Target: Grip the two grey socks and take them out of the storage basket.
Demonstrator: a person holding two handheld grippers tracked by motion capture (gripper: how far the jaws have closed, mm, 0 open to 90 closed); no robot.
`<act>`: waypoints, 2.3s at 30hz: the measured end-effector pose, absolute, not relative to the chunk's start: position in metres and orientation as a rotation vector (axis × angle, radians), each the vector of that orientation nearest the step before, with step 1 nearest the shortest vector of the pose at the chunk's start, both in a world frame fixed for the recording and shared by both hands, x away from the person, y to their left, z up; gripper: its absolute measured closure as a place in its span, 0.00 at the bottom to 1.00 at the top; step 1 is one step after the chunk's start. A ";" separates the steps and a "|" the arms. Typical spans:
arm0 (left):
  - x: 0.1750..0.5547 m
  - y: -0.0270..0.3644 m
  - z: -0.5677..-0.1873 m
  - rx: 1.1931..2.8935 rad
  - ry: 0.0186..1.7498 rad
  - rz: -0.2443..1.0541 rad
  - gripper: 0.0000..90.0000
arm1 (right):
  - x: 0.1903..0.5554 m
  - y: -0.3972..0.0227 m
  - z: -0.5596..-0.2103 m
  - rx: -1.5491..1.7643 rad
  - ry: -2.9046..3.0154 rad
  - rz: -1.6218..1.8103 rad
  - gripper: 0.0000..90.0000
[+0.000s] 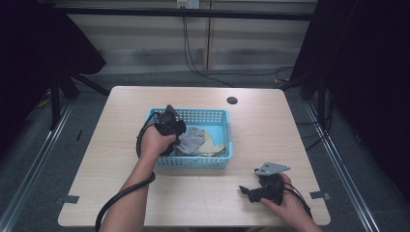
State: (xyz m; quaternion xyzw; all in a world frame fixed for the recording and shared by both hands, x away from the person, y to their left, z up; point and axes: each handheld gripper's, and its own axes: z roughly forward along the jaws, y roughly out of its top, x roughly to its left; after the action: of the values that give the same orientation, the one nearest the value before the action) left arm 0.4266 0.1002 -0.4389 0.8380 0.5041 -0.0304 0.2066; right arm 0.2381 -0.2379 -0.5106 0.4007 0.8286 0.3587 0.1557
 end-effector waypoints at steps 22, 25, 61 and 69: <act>0.444 0.108 -0.370 2.308 1.473 -0.135 0.96 | 0.238 -0.238 -0.511 1.140 2.374 1.031 0.13; 0.446 0.111 -0.363 2.309 1.485 -0.136 0.96 | 0.238 -0.238 -0.510 1.140 2.377 1.028 0.13; 0.446 0.148 -0.289 2.337 1.524 -0.103 0.96 | 0.238 -0.238 -0.510 1.137 2.379 1.025 0.13; 0.442 0.163 -0.271 2.332 1.536 -0.074 0.96 | 0.238 -0.238 -0.510 1.136 2.379 1.025 0.13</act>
State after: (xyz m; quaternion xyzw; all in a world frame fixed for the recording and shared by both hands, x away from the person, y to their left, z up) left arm 0.4421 0.1627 -0.2709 0.8223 0.5415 -0.0262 0.1731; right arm 0.2382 -0.2383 -0.5104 0.3967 0.8308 0.3580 0.1557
